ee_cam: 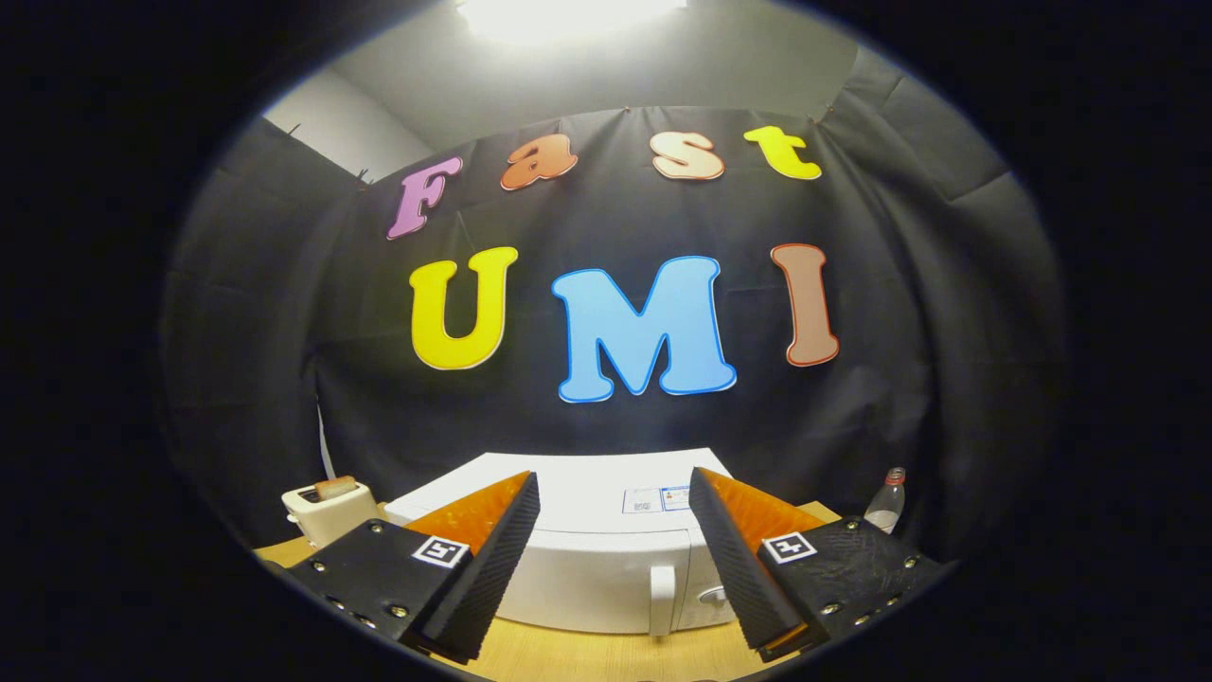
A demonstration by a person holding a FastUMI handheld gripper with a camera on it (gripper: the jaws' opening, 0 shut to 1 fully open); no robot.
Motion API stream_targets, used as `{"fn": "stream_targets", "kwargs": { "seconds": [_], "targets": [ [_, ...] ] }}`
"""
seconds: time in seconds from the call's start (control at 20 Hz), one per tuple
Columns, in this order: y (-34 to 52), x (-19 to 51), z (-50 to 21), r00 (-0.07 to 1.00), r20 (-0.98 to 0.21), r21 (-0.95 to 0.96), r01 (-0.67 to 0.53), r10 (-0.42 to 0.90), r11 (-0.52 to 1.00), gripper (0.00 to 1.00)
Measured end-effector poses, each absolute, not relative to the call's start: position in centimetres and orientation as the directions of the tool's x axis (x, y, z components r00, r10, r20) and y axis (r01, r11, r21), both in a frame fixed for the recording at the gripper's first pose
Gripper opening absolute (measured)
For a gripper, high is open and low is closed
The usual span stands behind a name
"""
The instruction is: Open the microwave, put the food inside, and close the microwave door.
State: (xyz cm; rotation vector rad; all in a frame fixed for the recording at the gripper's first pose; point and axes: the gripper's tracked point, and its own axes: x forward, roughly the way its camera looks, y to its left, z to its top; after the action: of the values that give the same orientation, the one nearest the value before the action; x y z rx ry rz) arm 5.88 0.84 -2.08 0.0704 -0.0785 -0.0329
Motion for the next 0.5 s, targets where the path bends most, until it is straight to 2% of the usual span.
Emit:
{"fn": "stream_targets", "kwargs": {
  "seconds": [0.2,0.4,0.5],
  "targets": [
    [2.1,7.3,-6.4,1.0,0.025,0.083,0.005,-0.007,0.997,0.93],
    [0.1,8.3,-9.5,0.994,0.021,0.02,0.103,-0.104,0.994,0.93],
    [0.0,9.0,-10.8,0.995,0.007,0.023,0.102,-0.102,0.995,0.93]
  ]
}}
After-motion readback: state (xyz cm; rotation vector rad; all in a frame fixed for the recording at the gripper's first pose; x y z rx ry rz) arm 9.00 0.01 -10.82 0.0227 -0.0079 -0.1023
